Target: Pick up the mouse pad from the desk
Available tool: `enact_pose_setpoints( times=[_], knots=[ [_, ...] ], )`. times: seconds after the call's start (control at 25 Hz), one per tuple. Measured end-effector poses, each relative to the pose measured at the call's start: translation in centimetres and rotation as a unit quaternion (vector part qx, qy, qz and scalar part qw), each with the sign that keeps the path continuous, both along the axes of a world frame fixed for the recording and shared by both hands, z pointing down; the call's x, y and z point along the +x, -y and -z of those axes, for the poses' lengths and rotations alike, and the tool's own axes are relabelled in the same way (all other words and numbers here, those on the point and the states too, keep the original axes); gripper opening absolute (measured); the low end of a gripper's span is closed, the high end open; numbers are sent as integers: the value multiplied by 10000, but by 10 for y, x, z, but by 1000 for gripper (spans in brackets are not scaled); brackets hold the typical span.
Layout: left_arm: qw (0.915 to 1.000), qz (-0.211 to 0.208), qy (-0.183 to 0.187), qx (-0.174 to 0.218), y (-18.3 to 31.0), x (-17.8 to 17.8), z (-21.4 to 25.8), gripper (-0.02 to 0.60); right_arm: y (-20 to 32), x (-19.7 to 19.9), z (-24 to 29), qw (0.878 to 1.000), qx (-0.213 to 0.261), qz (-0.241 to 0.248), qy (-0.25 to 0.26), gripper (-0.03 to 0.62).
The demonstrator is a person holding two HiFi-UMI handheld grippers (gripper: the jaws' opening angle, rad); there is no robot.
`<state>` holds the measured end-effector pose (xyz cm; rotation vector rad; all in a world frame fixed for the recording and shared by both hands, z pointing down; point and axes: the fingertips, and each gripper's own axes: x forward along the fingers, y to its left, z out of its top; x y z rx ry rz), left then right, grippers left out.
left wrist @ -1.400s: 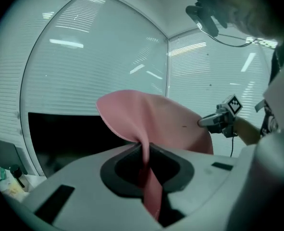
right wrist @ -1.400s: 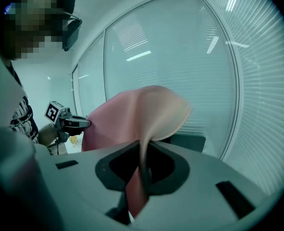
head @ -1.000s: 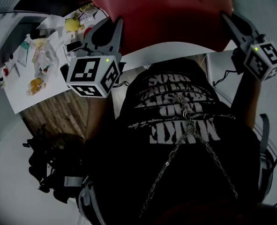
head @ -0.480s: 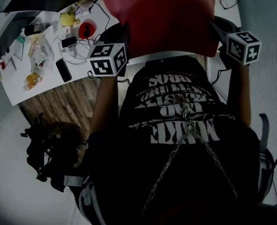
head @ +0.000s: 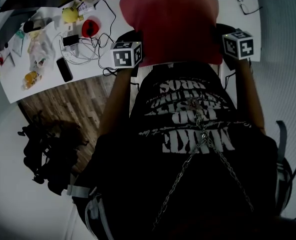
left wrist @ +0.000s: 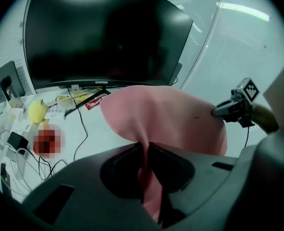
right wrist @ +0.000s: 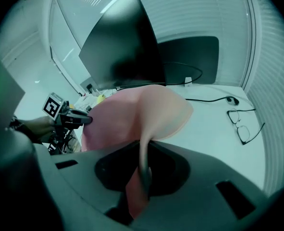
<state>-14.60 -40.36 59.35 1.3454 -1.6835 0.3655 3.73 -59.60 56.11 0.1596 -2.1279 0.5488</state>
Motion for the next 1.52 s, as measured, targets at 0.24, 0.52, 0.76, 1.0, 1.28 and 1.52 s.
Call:
enact_pose_setpoints(
  times=[0.24,0.52,0.76,1.0,1.28,1.52],
  knots=[
    [9983,-264,260,-456,3,12,-26,100,0,-3,-29,9988,284,280,-292,87],
    [9933,-350,932,-583,-12,-8,-24,121,8,2,-30,9966,591,362,-454,132],
    [9730,-240,1441,1785,43,-8,129,31,3,-52,119,9628,1779,331,2005,18],
    [8884,106,2663,3738,61,-10,292,8,-28,-73,260,8763,2996,234,3764,1],
    [8901,41,2478,3826,53,2,298,8,-46,-66,272,8711,3128,-44,3786,0],
    [8955,-55,2328,3794,41,5,282,8,-57,-59,260,8783,3066,-276,3659,0]
  ],
)
